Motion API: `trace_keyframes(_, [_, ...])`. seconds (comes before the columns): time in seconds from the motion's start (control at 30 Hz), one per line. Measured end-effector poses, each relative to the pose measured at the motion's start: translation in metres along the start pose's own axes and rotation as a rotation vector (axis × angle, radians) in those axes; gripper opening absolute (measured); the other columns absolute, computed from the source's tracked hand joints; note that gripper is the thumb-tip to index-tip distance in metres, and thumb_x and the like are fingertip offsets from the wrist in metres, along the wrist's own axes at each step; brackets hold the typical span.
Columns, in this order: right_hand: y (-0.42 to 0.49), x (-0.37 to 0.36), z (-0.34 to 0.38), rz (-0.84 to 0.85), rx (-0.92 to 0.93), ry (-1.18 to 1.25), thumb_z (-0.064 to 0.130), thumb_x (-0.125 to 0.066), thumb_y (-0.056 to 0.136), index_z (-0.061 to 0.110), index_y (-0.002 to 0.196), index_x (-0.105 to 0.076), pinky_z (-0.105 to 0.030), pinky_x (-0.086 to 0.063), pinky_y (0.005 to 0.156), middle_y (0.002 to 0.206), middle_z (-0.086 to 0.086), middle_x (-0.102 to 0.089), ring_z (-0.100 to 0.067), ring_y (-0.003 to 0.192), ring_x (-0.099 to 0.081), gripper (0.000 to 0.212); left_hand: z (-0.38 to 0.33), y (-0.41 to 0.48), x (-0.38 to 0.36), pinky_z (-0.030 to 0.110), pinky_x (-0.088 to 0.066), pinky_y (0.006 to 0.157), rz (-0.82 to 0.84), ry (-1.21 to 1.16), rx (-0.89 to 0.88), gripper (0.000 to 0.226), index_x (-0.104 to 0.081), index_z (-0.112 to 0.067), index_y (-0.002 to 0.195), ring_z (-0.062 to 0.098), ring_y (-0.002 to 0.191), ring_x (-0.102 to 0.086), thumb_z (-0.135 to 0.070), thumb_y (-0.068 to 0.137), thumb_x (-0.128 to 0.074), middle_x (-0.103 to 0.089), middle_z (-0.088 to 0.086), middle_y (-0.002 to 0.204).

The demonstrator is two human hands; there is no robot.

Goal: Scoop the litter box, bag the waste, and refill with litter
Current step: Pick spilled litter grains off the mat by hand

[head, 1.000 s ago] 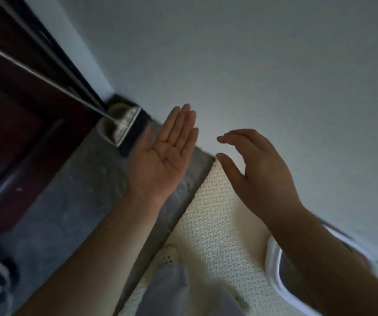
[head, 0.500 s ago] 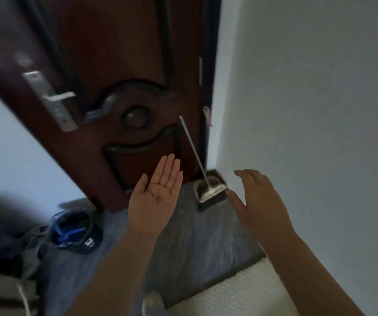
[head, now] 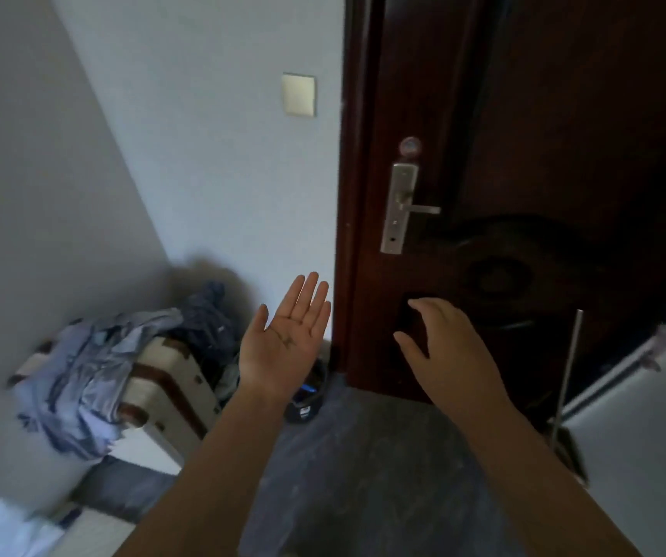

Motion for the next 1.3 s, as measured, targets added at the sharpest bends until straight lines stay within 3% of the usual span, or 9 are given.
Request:
trace_keyframes(0.13, [0.067,-0.056,0.052,0.07,0.128,0.041,0.038,-0.051,0.095,0.017,0.14,-0.041,-0.025,-0.032,0.106,0.141,0.001,-0.043,-0.014,0.131,-0.036,0.051,-0.069,0.038,0.024,0.044,-0.041,0.105,-0.061,0.044,-0.076,0.064,-0.048,-0.003,0.136,0.031,0.126,-0.052,-0.047,0.101,-0.019,-0.052,0.016,0.138])
trace_keyframes(0.33, [0.143,-0.125,0.09,0.177,0.263,0.075,0.035,-0.055,0.095,0.017,0.138,-0.043,-0.025,-0.034,0.105,0.14,0.0,-0.045,-0.016,0.13,-0.04,0.048,-0.14,0.103,0.055,0.049,-0.039,0.103,-0.116,-0.002,-0.165,0.067,-0.047,-0.001,0.136,0.033,0.127,-0.049,-0.049,0.101,-0.017,-0.051,0.018,0.138])
trace_keyframes(0.57, [0.233,-0.168,0.075,0.262,0.522,0.053,0.031,-0.054,0.095,0.017,0.138,-0.045,-0.027,-0.04,0.096,0.134,-0.001,-0.05,-0.017,0.122,-0.045,0.045,-0.155,0.175,0.071,0.041,-0.036,0.108,-0.166,-0.017,-0.242,0.071,-0.042,-0.002,0.14,0.032,0.13,-0.047,-0.053,0.099,-0.014,-0.049,0.017,0.141])
trace_keyframes(0.83, [0.316,-0.205,0.059,0.33,0.817,0.011,0.018,-0.055,0.093,0.017,0.138,-0.05,-0.022,-0.035,0.071,0.101,-0.004,-0.055,-0.017,0.09,-0.05,0.045,-0.148,0.252,0.078,0.043,-0.027,0.114,-0.162,-0.039,-0.193,0.074,-0.039,0.0,0.141,0.034,0.134,-0.041,-0.056,0.098,-0.016,-0.045,0.019,0.143])
trace_keyframes(1.03, [0.355,-0.237,0.065,0.369,0.901,0.016,0.011,-0.051,0.092,0.017,0.141,-0.047,-0.033,-0.047,0.066,0.099,-0.007,-0.055,-0.02,0.084,-0.05,0.049,-0.159,0.289,0.076,0.045,-0.028,0.113,-0.095,-0.06,-0.14,0.075,-0.036,0.002,0.142,0.034,0.135,-0.038,-0.055,0.099,-0.016,-0.042,0.02,0.145])
trace_keyframes(1.3, [0.387,-0.273,0.066,0.405,0.855,-0.009,0.007,-0.052,0.089,0.017,0.143,-0.044,-0.031,-0.041,0.063,0.091,-0.007,-0.051,-0.018,0.079,-0.044,0.056,-0.18,0.331,0.084,0.045,-0.026,0.115,-0.126,0.089,-0.029,0.076,-0.04,0.002,0.139,0.033,0.134,-0.04,-0.056,0.098,-0.014,-0.046,0.019,0.142])
Point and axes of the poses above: each hand's wrist, its own y-axis towards the middle knuckle, its own x-axis out of the back of the hand, z = x × y, the point moved 2 cm from there along y, towards the middle knuckle
